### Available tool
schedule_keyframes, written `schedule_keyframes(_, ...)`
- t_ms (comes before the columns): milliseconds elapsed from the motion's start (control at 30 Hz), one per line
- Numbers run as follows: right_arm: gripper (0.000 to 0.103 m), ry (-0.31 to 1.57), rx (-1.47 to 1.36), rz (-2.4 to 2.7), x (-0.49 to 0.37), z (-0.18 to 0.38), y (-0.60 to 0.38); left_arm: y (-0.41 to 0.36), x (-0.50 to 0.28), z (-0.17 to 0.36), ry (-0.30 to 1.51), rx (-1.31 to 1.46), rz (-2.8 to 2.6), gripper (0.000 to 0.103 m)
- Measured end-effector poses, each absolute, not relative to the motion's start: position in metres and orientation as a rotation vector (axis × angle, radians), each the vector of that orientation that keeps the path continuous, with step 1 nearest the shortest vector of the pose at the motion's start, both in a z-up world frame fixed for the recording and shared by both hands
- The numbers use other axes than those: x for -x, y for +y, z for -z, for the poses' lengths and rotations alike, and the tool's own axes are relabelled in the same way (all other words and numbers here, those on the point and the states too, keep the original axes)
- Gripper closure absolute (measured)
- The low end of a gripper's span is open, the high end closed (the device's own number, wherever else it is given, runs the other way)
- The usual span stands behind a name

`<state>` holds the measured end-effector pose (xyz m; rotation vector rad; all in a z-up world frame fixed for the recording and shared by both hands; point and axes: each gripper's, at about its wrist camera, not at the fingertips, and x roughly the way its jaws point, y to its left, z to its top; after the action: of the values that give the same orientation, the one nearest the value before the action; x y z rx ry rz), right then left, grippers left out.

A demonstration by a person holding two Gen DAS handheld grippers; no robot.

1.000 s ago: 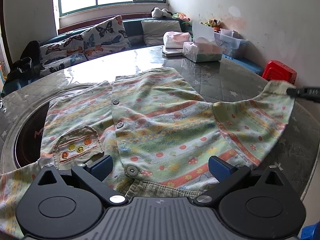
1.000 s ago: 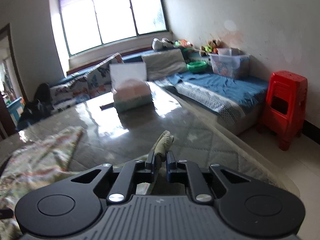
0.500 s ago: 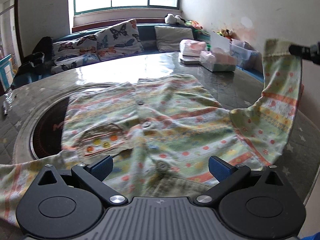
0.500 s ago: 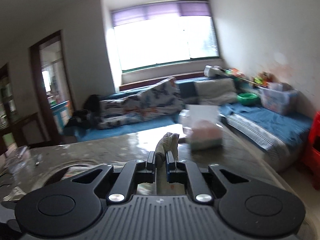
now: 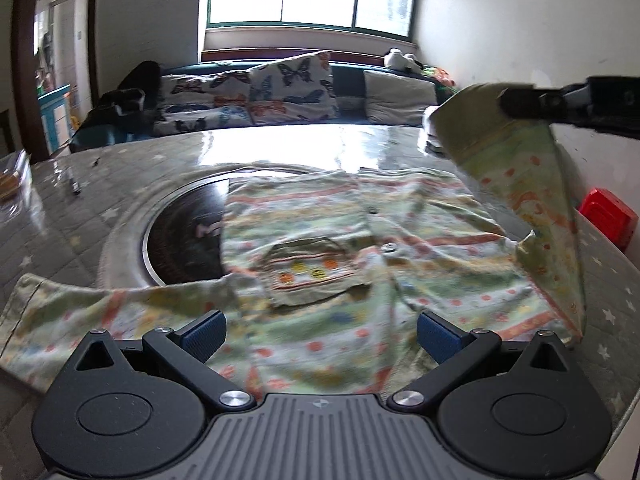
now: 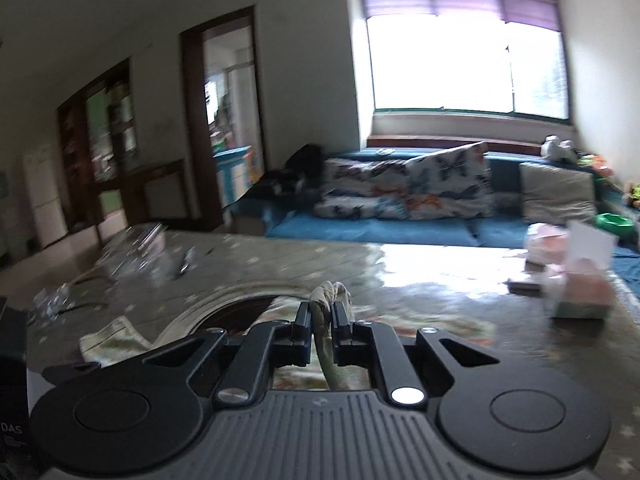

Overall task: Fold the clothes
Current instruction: 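Fold the held sleeve across the shirt body with the right gripper, release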

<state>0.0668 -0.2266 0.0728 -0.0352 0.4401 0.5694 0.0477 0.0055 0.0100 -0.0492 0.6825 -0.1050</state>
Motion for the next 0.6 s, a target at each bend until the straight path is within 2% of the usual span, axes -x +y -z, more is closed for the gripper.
schedule_keyframes(233,0.093,0.511,0.048,-0.658,-0.063,-0.055,-0.198,0.024,-0.044,-0.003,0.697,0.082,0.057,0.000)
schedule_keyframes(333,0.085,0.520,0.055,-0.676,-0.062,-0.056,-0.194,0.028,-0.045,-0.002,0.700,0.089,0.047,0.000)
schedule_keyframes(433,0.083,0.501,0.057,-0.679,-0.059,-0.060,-0.193,0.030,-0.045,-0.003,0.699,0.088,0.041,0.000)
schedule_keyframes(600,0.071,0.484,0.076,-0.648,-0.061,-0.068,-0.207,0.034,-0.046,-0.005,0.695,0.090,0.030,0.000)
